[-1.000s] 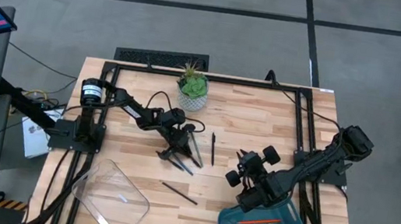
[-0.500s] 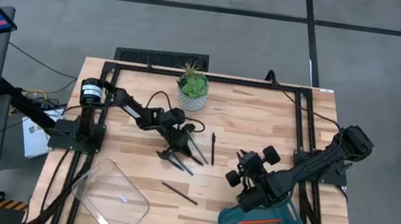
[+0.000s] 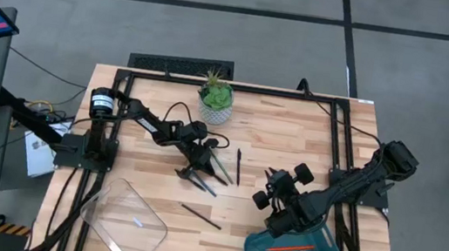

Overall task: Sort pens & pencils
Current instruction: Put the middle black pen into the transparent bin

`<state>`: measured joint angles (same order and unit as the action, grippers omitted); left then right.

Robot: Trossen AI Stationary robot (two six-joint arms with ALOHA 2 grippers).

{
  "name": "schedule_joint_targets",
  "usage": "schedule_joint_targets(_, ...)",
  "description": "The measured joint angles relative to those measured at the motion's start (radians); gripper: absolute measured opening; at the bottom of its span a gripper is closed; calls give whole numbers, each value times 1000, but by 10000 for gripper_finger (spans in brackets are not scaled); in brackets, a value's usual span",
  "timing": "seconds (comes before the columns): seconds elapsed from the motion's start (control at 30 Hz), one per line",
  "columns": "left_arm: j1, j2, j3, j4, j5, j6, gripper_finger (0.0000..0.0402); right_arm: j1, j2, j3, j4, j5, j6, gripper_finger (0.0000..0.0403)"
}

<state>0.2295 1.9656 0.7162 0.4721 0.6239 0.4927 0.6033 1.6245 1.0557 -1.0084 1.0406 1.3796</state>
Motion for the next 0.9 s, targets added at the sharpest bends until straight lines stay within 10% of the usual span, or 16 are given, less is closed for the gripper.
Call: schedule_joint_targets(0.9,0,6,24,60,36,-67,21,0,0,0,-1,0,-1,87)
